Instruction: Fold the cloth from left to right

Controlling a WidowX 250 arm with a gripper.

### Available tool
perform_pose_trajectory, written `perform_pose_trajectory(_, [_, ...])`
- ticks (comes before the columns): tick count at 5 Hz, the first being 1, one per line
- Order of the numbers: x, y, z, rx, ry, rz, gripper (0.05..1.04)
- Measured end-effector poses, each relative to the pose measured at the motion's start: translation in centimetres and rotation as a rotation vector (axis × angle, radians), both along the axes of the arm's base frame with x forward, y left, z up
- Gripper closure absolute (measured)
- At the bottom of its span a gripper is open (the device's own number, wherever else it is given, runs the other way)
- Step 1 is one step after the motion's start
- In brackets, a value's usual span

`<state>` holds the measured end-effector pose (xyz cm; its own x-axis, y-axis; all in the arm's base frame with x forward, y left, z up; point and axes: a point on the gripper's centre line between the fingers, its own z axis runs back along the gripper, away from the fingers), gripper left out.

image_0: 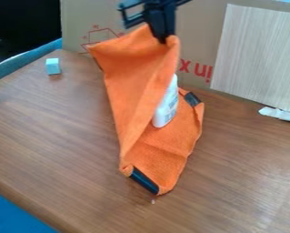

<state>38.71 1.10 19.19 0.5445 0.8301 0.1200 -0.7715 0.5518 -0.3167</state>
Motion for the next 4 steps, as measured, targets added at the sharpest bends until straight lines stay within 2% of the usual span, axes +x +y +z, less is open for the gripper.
perform_pose_trajectory(1, [1.4,-1.4,-0.3,0.02,0.018,-0.036,1.003])
perform_pose_trajectory(2, [2.5,-2.4,-1.0,0.033,0.056,-0.094,0.849])
perform_pose_trajectory(3, [2.6,-2.6,-1.6,0.036,0.092,-0.153,0.588])
perform_pose_trajectory(4, [2.5,-2.8,-1.6,0.034,0.093,-0.188,0.284])
